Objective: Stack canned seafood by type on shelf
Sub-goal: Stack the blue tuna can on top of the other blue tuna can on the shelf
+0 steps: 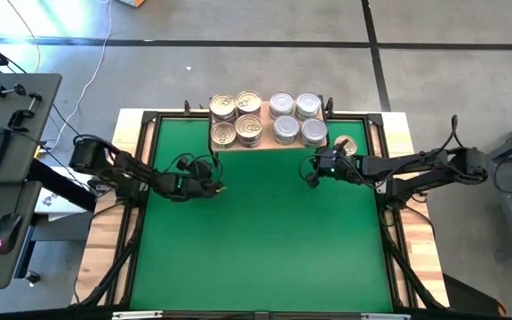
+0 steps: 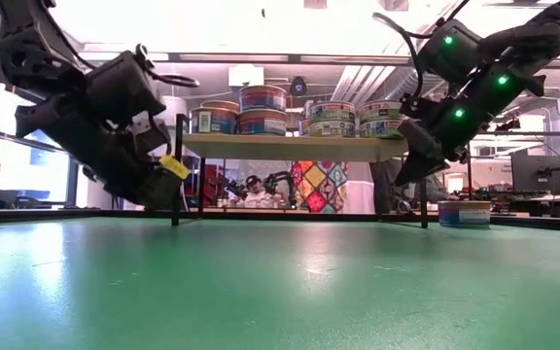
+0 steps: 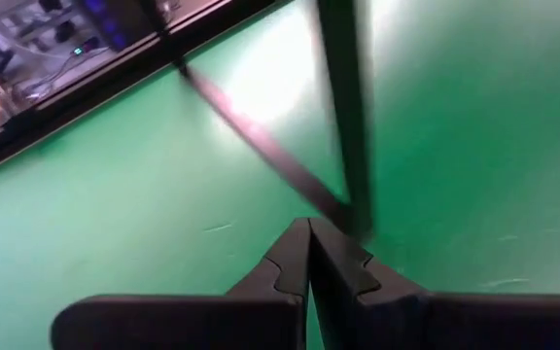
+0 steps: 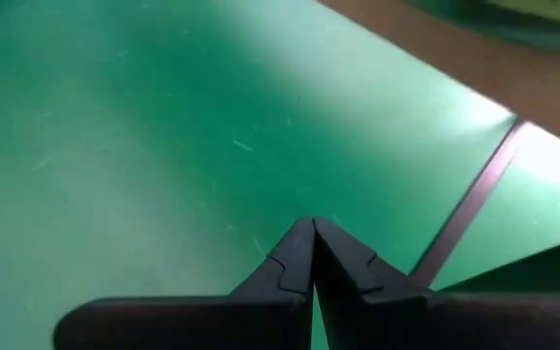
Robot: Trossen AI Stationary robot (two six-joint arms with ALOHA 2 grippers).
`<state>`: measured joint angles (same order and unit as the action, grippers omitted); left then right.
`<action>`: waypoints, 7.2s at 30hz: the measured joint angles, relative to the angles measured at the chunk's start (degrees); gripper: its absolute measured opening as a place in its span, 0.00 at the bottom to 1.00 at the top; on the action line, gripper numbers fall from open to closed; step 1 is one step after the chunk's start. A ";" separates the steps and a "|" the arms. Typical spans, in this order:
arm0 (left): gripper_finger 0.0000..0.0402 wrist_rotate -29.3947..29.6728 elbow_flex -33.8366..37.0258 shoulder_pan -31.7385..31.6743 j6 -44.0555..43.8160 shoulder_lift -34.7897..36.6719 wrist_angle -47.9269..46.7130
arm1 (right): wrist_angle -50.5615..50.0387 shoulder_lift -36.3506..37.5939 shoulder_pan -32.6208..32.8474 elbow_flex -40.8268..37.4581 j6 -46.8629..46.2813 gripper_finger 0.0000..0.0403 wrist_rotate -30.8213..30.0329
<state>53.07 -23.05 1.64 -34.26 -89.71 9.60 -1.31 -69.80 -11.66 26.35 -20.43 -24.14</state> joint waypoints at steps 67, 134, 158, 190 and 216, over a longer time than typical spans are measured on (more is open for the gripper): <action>0.00 -1.47 0.57 8.71 -9.10 -0.01 -2.60 | -43.48 -4.46 -12.44 8.02 -14.24 0.00 -0.07; 0.00 -18.87 -12.11 25.79 10.89 -0.07 11.19 | 9.82 -27.11 39.48 12.76 5.27 0.84 8.19; 0.09 -27.98 -12.04 24.23 11.26 -10.25 22.67 | 47.37 -45.81 27.97 13.40 10.60 0.92 10.88; 0.88 -22.35 -13.44 20.43 24.06 -26.82 44.20 | 47.36 -46.07 27.85 13.20 8.96 0.89 11.21; 0.95 -25.80 -14.57 18.28 11.00 -26.71 41.63 | 47.50 -46.14 27.82 13.31 7.59 0.89 10.73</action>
<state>27.27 -37.62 19.92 -23.26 -116.42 51.24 46.19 -115.94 16.16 39.66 -12.84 -13.41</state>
